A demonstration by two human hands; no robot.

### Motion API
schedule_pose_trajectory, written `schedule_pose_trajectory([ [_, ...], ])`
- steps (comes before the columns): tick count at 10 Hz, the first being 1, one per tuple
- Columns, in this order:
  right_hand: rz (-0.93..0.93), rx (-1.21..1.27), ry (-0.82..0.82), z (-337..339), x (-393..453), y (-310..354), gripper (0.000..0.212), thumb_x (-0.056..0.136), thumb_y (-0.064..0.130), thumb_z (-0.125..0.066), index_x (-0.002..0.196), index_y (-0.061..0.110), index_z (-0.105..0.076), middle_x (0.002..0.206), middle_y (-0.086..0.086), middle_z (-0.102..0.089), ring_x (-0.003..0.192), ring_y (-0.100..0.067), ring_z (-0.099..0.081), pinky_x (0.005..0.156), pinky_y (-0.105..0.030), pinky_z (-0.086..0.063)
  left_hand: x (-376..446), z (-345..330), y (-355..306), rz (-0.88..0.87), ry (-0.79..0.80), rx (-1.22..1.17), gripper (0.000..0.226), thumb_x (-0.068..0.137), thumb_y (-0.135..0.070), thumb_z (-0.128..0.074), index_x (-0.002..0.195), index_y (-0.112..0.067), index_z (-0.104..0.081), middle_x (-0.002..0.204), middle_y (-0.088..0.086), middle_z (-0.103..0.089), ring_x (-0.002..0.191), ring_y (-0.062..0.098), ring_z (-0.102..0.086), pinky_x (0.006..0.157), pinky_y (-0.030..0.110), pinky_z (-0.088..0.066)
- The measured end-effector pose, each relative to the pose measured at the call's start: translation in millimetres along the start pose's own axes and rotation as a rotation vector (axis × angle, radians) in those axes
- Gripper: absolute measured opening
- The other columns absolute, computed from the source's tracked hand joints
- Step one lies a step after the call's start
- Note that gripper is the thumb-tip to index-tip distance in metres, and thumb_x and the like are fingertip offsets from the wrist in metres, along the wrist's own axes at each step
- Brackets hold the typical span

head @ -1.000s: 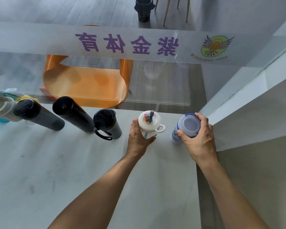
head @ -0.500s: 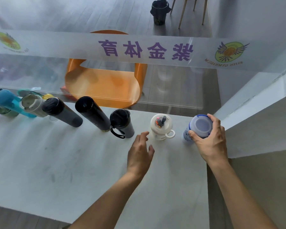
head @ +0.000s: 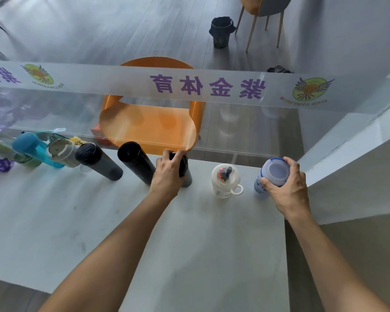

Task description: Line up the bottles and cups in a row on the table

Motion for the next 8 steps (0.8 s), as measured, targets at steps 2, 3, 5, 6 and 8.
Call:
schedule_pose_trajectory([
  [2,-0.021,-0.004,-0.006,0,-2,1,0.087,0.069,0.034,-0.087,0.141,0.029,-0.038,0.128,-0.012,-0.049,0.116,-0.032,-0.051,0.097,-0.040,-0.044,14,1,-2,-0.058,0.026,0.025,0.069,0.075,-0.006,-0.073,0.131,-0.031,-0.043,0.124,0.009,-0.044,0.110,0.035,-0.046,0.091,0.046,-0.049],
  [3,-0.047,-0.033,-0.008,2,-6,3,0.088,0.069,0.037,-0.087,0.140,0.030,-0.036,0.126,-0.012,-0.048,0.114,-0.033,-0.052,0.097,-0.043,-0.047,12,4,0,-0.051,0.049,0.025,0.068,0.074,-0.008,-0.073,0.131,-0.031,-0.045,0.121,0.010,-0.044,0.109,0.035,-0.047,0.089,0.042,-0.049],
  [5,-0.043,-0.064,0.003,2,-11,7,0.089,0.070,0.040,-0.085,0.142,0.031,-0.033,0.128,-0.013,-0.046,0.115,-0.033,-0.053,0.096,-0.042,-0.047,8,6,0,-0.038,0.048,0.017,0.070,0.076,-0.009,-0.073,0.134,-0.032,-0.042,0.123,0.011,-0.043,0.112,0.036,-0.047,0.090,0.043,-0.048],
  [6,-0.013,-0.134,-0.042,4,-13,8,0.096,0.068,0.044,-0.086,0.146,0.028,-0.033,0.133,-0.015,-0.047,0.119,-0.036,-0.050,0.102,-0.047,-0.045,5,7,-3,-0.035,0.075,0.008,0.077,0.078,-0.014,-0.074,0.141,-0.034,-0.035,0.132,0.011,-0.038,0.117,0.038,-0.044,0.094,0.047,-0.047],
  [8,0.313,-0.266,-0.265,4,-29,30,0.082,0.075,0.044,-0.080,0.143,0.018,-0.043,0.137,-0.013,-0.048,0.125,-0.032,-0.048,0.101,-0.048,-0.042,-8,17,-2,-0.071,-0.052,0.104,0.092,0.074,-0.026,-0.080,0.149,-0.032,-0.028,0.147,0.012,-0.035,0.130,0.039,-0.038,0.103,0.048,-0.042],
])
Point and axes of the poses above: each hand's wrist, its own x-axis towards the middle knuckle, its own z-axis out of the back of the hand, y = z × x, the point moved 1 cm from there along x, towards the middle knuckle
